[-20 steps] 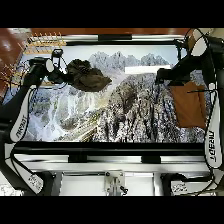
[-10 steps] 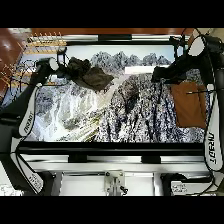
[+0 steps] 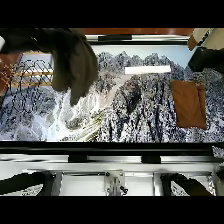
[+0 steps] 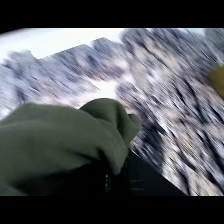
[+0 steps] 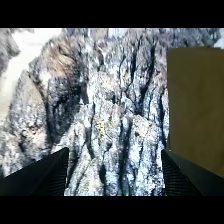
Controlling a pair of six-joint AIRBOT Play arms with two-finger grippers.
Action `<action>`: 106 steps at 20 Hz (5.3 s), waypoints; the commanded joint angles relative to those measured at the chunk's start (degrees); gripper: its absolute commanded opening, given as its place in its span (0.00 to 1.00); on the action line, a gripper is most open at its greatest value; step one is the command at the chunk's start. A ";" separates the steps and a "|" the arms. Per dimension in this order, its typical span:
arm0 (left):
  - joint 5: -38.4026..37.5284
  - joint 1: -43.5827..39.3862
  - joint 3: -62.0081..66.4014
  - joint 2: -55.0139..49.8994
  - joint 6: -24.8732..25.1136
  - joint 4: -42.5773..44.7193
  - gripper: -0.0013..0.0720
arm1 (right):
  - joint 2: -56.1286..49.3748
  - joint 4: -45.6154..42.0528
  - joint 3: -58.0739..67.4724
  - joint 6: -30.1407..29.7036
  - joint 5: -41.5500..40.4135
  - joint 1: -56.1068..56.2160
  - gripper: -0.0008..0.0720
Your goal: Fold the shirts.
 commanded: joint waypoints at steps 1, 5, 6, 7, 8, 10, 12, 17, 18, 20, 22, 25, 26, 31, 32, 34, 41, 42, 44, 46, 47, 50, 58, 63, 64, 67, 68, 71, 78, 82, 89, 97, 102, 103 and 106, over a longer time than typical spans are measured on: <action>4.24 -12.07 -12.72 -0.20 -5.25 0.02 0.06 | 6.40 2.67 -0.02 1.46 6.01 -0.20 0.96; 3.10 -18.60 -19.58 -9.27 -11.89 0.02 1.00 | 6.32 4.31 -3.30 0.96 10.97 -0.20 0.96; 0.28 -18.14 -19.43 -9.84 -12.15 0.35 1.00 | 6.32 4.79 -5.55 0.74 10.88 -0.20 0.96; -2.95 -16.81 -19.21 -9.49 -12.15 1.66 1.00 | 6.32 5.05 -8.44 0.31 10.75 -0.20 0.96; -5.84 -14.82 -19.06 -8.55 -12.13 3.58 1.00 | 6.32 5.42 -12.33 -0.20 10.43 -0.20 0.96; -11.04 -8.90 -19.21 -5.88 -11.30 7.74 1.00 | 6.32 5.75 -22.16 -1.27 9.01 -0.26 0.96; -13.18 -1.99 -23.06 -3.98 -10.91 3.91 1.00 | 6.32 7.80 -33.79 -2.23 6.84 -1.25 0.96; -3.10 3.37 -44.68 -3.67 -4.50 -15.19 1.00 | 6.32 26.43 -57.31 -3.67 -3.32 -6.32 0.96; 1.25 2.84 -47.80 -3.91 -4.02 -18.78 1.00 | 6.32 28.09 -59.80 -3.67 -5.46 -6.08 0.96; 7.39 1.60 -50.36 -5.44 -3.82 -23.34 1.00 | 6.32 32.87 -64.00 -3.43 -9.94 -6.01 0.96; 8.59 0.66 -49.77 -8.09 0.00 -27.26 1.00 | 6.32 36.79 -67.04 -3.43 -14.16 -6.01 0.96; 11.72 0.44 -49.22 -10.16 1.40 -30.67 0.75 | 6.29 38.95 -69.59 -3.52 -18.32 -6.01 0.96; 13.14 0.46 -49.18 -10.27 1.42 -30.88 0.70 | 5.70 39.08 -69.88 -3.52 -18.64 -5.99 0.96; 13.57 1.01 -48.78 -10.27 2.08 -30.84 0.31 | -3.19 43.71 -69.92 -4.68 -26.80 5.46 0.96; 12.98 1.31 -48.76 -10.21 2.10 -30.86 0.13 | -5.25 45.35 -69.90 -4.66 -28.28 7.39 0.96; 9.99 2.25 -47.80 -10.14 4.24 -30.84 0.06 | -8.46 46.62 -69.88 -5.22 -29.35 9.01 0.96; 6.67 5.25 -40.33 -7.34 8.59 -29.31 0.06 | -10.67 52.50 -67.82 -10.95 -31.78 10.03 0.12; 6.49 5.77 -38.12 -5.92 8.55 -27.26 0.06 | -9.77 49.86 -65.22 -13.68 -27.50 9.29 0.12; 5.75 6.93 -31.34 -1.77 8.52 -20.90 0.06 | -5.44 37.44 -57.31 -13.90 -18.10 7.48 0.12; 5.16 8.15 -21.64 3.69 8.48 -15.13 0.06 | 1.64 23.04 -45.81 -12.28 -10.88 4.98 0.12; 5.33 9.01 -15.82 6.73 8.48 -13.77 0.06 | 5.33 17.55 -39.19 -12.39 -9.60 3.72 0.12; 7.72 12.13 0.57 14.75 8.46 -13.35 0.06 | 15.39 10.03 -16.87 -12.55 -15.43 1.68 0.12; -9.66 21.57 4.98 32.39 -0.96 7.23 0.06 | 25.53 11.39 0.46 -9.46 -16.44 1.73 0.12; -24.13 22.16 -18.21 36.92 -1.62 11.21 0.06 | 19.17 9.18 -3.82 -7.85 6.73 1.73 0.12; -20.98 22.21 -25.46 38.77 -1.73 12.24 0.06 | 17.88 8.17 -6.78 -8.17 8.35 1.73 0.12; -10.51 22.21 -44.13 42.64 -5.38 13.09 0.06 | 13.44 5.81 -18.29 -9.49 4.63 1.73 0.12; -8.76 22.21 -49.24 42.62 -6.91 12.22 0.06 | 11.28 5.97 -22.21 -9.49 1.16 1.73 0.12; -0.17 22.18 -60.83 41.09 -7.91 5.46 0.06 | 2.43 10.75 -30.38 -9.22 -14.32 1.73 0.12; 16.22 22.16 -66.14 33.29 -7.91 -3.23 0.06 | -20.61 37.48 -31.12 -3.91 -45.35 1.73 0.38; 16.59 22.18 -66.14 32.74 -7.85 -3.21 0.06 | -19.71 33.38 -29.68 -12.96 -29.75 -3.02 0.82; 16.63 22.18 -66.14 32.74 -7.67 -3.21 0.06 | -19.10 36.09 -44.50 -11.23 -12.22 -19.21 0.82; 16.61 22.18 -66.14 32.74 -7.65 -3.21 0.06 | -27.28 42.97 -48.26 -16.74 -18.64 -10.58 0.82; 16.20 22.21 -65.07 32.76 -5.14 -3.15 0.06 | -25.88 50.01 -46.80 -22.91 -19.89 -8.11 0.12; 15.76 22.23 -63.58 32.76 -3.34 -2.93 0.06 | -23.41 53.27 -45.38 -26.86 -18.71 -8.26 0.12; 12.55 22.23 -52.81 32.81 1.20 -2.93 0.06 | -10.88 57.92 -34.95 -30.16 -18.38 -10.45 0.12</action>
